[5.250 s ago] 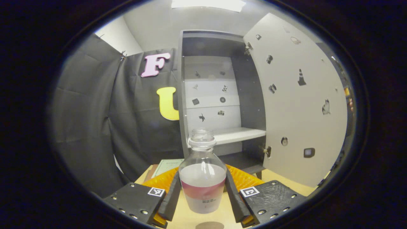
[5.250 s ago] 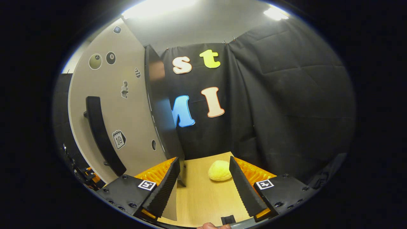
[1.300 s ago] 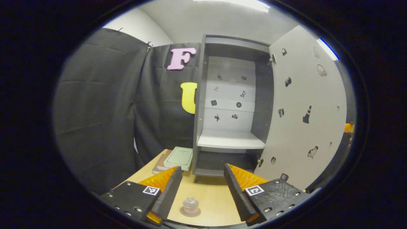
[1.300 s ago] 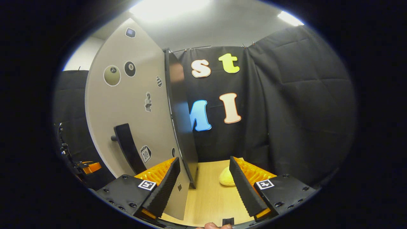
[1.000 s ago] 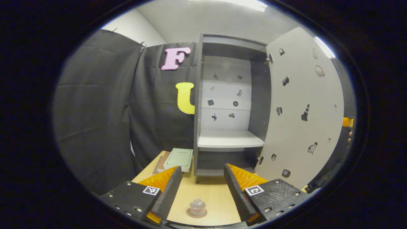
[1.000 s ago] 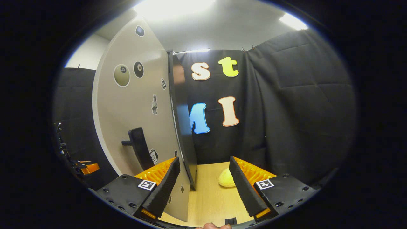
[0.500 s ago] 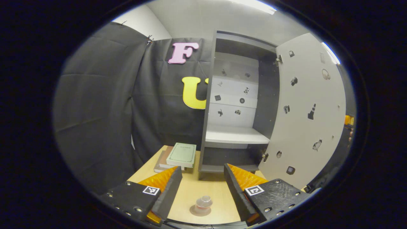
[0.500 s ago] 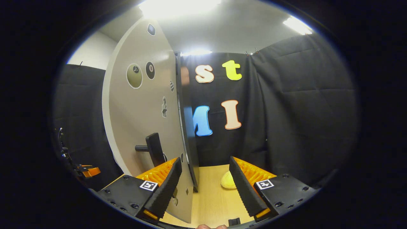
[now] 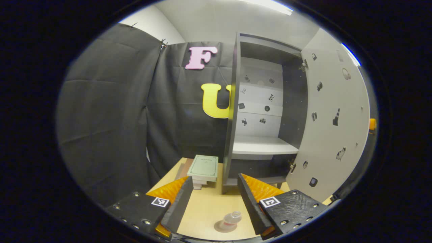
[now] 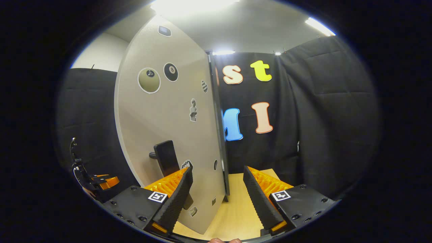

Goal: Open the cabinet door with the right hand, grasp the bottle in the cabinet with the left hand and place it on the coaster, then close the cabinet door with the right hand.

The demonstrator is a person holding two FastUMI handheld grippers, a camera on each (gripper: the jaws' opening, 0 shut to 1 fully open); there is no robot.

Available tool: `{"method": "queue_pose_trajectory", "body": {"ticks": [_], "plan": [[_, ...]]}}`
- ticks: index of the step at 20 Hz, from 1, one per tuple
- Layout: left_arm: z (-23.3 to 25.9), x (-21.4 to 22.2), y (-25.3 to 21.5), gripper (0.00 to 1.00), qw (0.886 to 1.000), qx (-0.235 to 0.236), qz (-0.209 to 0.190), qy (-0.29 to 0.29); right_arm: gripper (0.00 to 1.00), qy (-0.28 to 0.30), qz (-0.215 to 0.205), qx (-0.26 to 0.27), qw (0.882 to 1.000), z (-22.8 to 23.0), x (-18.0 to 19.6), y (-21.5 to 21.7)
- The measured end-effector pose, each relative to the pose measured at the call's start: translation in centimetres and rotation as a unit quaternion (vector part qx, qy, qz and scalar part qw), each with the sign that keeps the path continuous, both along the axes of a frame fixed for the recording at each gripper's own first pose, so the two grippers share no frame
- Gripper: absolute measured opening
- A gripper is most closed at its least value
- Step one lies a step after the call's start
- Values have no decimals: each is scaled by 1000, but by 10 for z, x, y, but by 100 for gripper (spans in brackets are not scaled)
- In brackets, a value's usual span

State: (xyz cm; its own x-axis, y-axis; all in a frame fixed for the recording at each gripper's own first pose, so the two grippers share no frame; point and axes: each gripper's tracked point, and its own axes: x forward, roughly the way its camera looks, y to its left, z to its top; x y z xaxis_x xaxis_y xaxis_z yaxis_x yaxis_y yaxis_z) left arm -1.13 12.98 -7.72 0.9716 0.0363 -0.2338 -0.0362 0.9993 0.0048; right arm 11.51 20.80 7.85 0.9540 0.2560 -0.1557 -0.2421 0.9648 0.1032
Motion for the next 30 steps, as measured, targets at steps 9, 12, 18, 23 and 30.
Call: {"method": "queue_pose_trajectory", "body": {"ticks": [9, 12, 18, 23, 30], "plan": [[-10, 11, 32, 82, 1000, 6, -11, 10, 96, -6, 19, 3, 1000, 0, 0, 31], [-13, 13, 42, 80, 1000, -3, -12, 11, 96, -9, 27, 12, 1000, 0, 3, 45], [-18, 12, 68, 82, 1000, 24, -10, 18, 96, -11, 65, 1, 998, -5, 5, 82], [-11, 15, 67, 82, 1000, 11, -29, 6, 93, -18, 73, 8, 997, -9, 1, 104], [8, 19, 11, 82, 997, 11, -76, -21, 98, -13, 12, 10, 1000, -13, 4, 65]]}}
